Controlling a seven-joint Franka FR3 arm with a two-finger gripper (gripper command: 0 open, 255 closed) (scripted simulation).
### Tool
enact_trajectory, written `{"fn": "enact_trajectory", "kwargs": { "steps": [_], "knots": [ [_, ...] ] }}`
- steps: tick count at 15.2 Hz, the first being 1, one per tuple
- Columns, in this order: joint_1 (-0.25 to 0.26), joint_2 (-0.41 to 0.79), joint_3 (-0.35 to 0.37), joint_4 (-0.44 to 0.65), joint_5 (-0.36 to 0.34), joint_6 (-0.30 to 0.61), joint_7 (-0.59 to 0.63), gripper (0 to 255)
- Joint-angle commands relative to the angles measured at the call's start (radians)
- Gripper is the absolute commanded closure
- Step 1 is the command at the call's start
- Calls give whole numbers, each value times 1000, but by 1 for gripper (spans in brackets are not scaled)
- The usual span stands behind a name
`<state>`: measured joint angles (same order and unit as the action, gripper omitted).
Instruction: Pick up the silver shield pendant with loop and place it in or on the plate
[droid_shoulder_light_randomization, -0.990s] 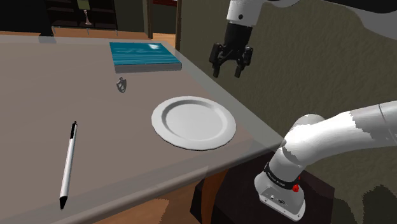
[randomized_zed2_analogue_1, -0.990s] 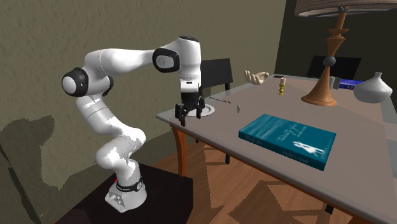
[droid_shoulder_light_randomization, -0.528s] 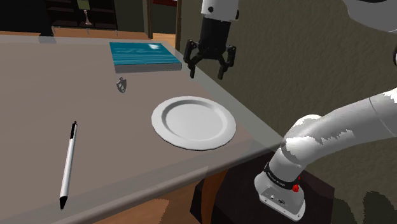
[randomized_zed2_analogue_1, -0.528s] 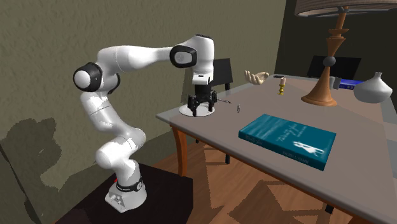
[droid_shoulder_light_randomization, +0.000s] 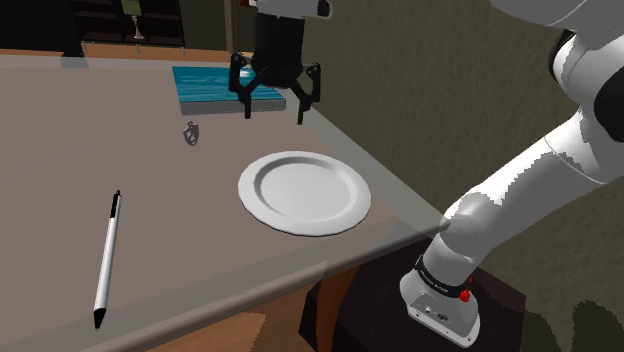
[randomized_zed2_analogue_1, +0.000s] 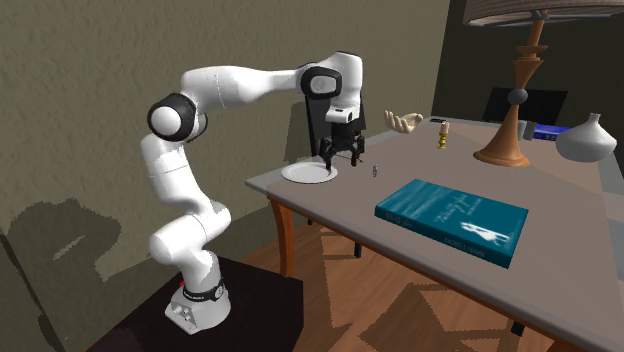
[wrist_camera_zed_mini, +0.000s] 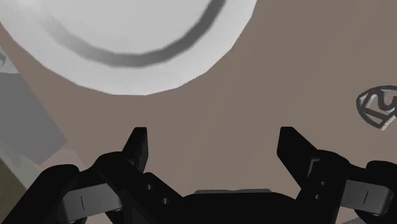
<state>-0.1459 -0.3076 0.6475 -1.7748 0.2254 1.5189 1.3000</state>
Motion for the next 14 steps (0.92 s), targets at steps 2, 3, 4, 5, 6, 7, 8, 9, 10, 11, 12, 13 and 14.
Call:
{"fn": "enact_trajectory", "kwargs": {
  "steps": [2, 3, 4, 5, 6, 7, 8, 9, 10, 11, 12, 13, 14],
  "knots": [
    [-19, 160, 106, 143, -84, -4, 190, 0],
    [-17, 221, 140, 195, -125, -10, 256, 0],
    [-6, 287, 171, 251, -172, -19, 324, 0],
    [14, 357, 196, 311, -225, -33, 393, 0],
    [43, 430, 215, 376, -281, -51, 460, 0],
    [84, 504, 225, 447, -338, -75, 524, 0],
    [135, 576, 223, 525, -394, -105, 581, 0],
    [195, 648, 214, 612, -448, -139, 632, 0],
    [261, 721, 198, 712, -500, -180, 675, 0],
    [269, 724, 191, 718, -500, -183, 676, 0],
    [257, 712, 191, 687, -490, -162, 674, 0],
    [244, 701, 193, 656, -482, -141, 672, 0],
    [232, 691, 195, 628, -474, -122, 671, 0]
  ]
}}
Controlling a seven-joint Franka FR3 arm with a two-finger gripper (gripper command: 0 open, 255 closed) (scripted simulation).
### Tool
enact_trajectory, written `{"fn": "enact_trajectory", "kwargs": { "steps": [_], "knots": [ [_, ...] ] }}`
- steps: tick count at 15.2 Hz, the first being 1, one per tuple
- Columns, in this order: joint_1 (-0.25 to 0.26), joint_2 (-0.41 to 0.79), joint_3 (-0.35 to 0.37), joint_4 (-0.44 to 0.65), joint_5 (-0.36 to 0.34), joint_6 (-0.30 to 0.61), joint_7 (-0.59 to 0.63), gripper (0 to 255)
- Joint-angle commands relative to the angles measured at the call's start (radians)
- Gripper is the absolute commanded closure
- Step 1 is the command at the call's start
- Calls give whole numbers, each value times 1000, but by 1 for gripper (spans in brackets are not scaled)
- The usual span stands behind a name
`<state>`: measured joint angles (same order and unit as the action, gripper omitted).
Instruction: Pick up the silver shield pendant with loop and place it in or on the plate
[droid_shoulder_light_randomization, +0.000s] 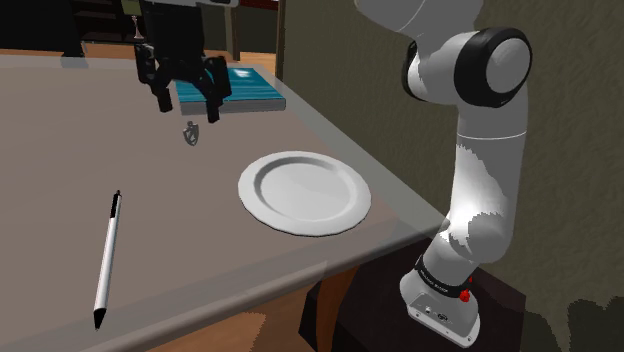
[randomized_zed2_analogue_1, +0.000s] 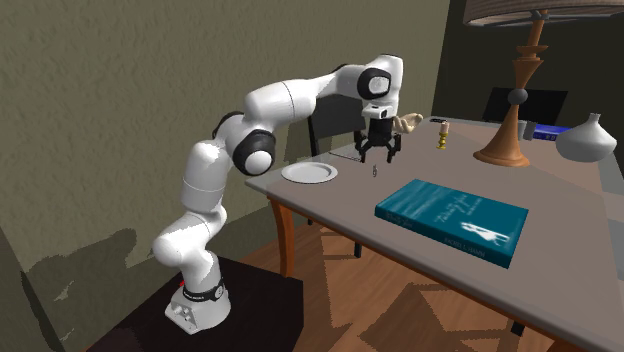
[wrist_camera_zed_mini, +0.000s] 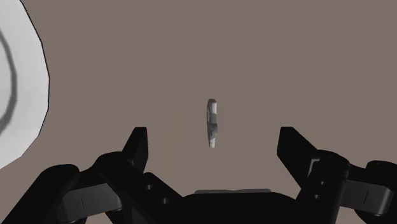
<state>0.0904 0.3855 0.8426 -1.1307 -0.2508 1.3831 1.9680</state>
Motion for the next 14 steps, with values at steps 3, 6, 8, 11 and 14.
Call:
{"fn": "enact_trajectory", "kwargs": {
  "steps": [3, 6, 8, 11, 14],
  "knots": [
    [-34, -28, 4, -94, 21, 70, -2, 0],
    [-48, -40, 5, -132, 30, 97, -5, 0],
    [-47, -40, 5, -132, 30, 97, -5, 0],
    [-47, -40, 5, -132, 30, 97, -5, 0],
    [-47, -40, 5, -132, 30, 97, -5, 255]
  ]
}}
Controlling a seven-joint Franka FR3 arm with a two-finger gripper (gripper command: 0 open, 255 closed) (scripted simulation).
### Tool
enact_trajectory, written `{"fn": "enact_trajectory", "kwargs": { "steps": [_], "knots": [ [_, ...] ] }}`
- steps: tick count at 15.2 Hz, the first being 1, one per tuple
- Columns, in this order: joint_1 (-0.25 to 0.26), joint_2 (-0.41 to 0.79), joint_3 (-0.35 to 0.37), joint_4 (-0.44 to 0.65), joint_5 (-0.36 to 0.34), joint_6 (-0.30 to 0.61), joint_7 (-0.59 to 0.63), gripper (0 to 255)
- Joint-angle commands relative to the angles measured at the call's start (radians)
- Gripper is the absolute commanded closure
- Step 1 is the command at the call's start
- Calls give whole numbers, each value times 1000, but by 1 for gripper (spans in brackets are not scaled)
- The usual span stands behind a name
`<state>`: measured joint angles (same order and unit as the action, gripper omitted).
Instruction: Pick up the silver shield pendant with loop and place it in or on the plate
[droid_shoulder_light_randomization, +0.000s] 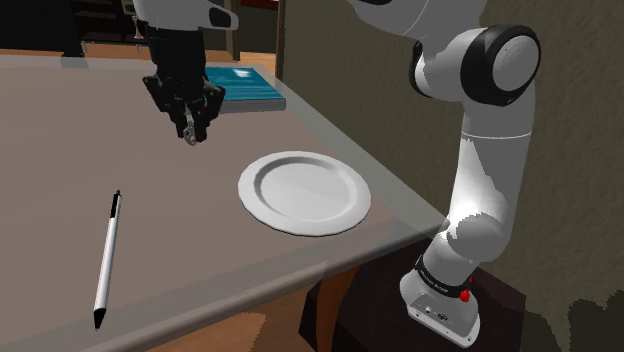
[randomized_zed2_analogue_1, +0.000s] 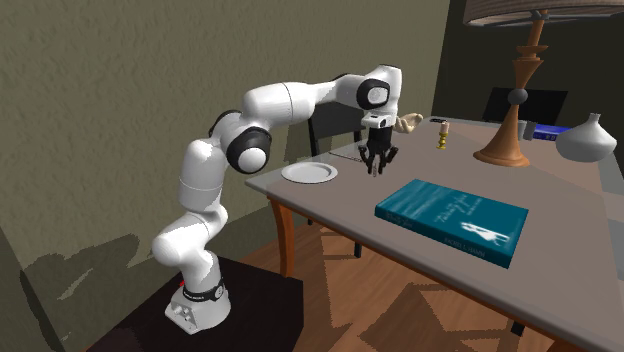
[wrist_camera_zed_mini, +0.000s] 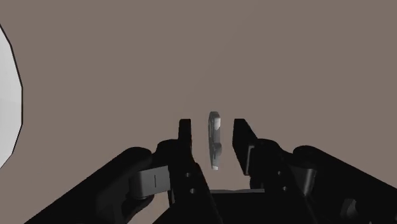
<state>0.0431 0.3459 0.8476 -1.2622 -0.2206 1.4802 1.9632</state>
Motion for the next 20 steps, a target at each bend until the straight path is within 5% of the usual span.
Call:
{"fn": "enact_trajectory", "kwargs": {
  "steps": [1, 8, 20],
  "knots": [
    [0, 0, 0, 0, 0, 0, 0, 255],
    [0, 0, 0, 0, 0, 0, 0, 255],
    [156, 125, -22, 361, -99, -244, 19, 255]
  ]
}}
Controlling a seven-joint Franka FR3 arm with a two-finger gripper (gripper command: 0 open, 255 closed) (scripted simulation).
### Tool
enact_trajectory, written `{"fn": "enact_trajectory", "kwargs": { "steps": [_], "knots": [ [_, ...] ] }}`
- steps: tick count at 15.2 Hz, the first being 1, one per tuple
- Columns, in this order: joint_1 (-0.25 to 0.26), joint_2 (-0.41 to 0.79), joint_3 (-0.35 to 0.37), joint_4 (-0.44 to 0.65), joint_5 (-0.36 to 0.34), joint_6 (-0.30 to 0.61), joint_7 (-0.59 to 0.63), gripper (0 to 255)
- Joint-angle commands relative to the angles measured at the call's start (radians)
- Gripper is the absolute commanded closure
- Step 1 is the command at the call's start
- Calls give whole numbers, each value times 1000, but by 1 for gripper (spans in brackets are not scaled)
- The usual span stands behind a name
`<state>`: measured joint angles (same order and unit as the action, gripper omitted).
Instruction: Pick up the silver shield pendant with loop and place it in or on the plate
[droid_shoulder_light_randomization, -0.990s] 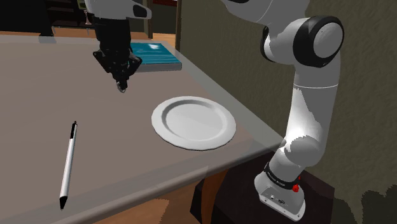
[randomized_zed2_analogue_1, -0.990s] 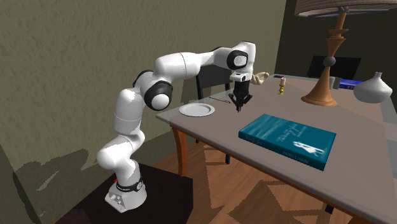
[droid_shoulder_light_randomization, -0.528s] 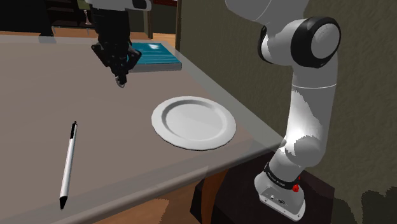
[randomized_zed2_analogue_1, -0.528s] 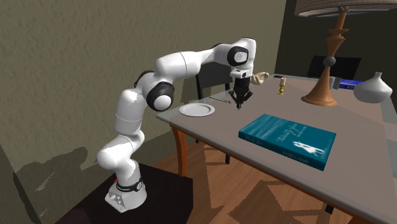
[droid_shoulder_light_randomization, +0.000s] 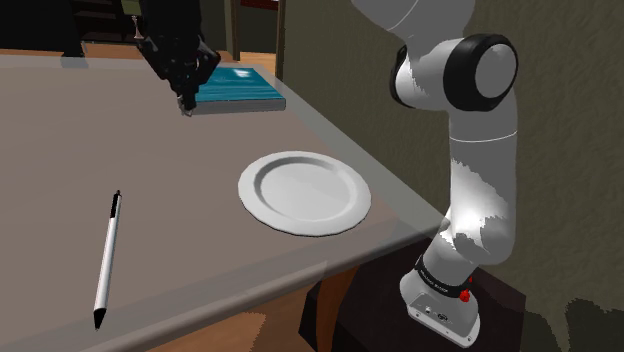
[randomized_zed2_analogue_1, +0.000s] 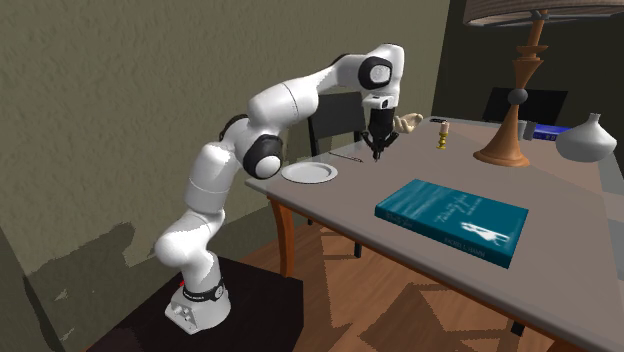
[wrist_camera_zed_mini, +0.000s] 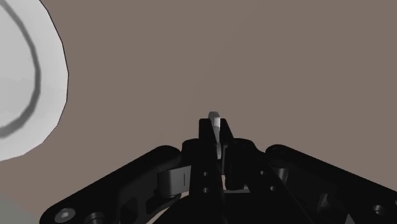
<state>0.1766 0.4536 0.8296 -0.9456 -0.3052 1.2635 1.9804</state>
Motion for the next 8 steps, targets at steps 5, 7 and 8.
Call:
{"fn": "enact_trajectory", "kwargs": {
  "steps": [5, 7, 8],
  "knots": [
    [191, 139, -51, 350, -112, -194, -13, 255],
    [-18, -43, 37, 18, 16, -61, 18, 255],
    [-81, -112, 55, -79, 68, -23, 15, 255]
  ]
}}
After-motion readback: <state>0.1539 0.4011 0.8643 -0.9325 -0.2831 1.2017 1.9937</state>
